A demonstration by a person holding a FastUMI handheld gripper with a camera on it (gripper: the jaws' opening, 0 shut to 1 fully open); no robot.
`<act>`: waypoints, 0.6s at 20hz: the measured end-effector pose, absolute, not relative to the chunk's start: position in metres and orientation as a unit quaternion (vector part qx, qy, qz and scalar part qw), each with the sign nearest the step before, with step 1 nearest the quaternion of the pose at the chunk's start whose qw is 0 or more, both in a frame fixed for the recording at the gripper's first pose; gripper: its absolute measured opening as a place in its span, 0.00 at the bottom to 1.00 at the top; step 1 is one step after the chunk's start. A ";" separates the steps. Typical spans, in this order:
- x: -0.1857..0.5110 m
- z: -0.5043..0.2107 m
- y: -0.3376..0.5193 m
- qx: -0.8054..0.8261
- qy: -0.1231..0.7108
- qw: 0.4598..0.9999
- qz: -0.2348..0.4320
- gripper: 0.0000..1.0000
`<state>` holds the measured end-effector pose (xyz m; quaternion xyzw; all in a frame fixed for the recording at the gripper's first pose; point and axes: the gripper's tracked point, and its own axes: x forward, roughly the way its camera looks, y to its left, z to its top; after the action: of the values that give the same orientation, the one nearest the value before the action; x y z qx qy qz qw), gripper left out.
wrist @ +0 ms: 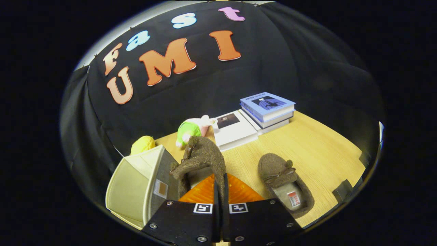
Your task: Open the storage box then place both shoes into the box .Put the left shoe in first, then the right shoe, with the right side of both shoes facing outward in a uniform manner.
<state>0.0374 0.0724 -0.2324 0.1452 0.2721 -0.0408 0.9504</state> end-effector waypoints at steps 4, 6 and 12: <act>0.039 -0.193 0.086 0.151 0.244 0.957 -0.031 0.03; 0.038 -0.179 0.099 0.165 0.239 0.957 -0.023 0.03; 0.040 -0.148 0.151 0.171 0.225 0.959 0.010 0.03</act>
<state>0.0397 0.1512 -0.1479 0.1714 0.2251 0.0101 0.9591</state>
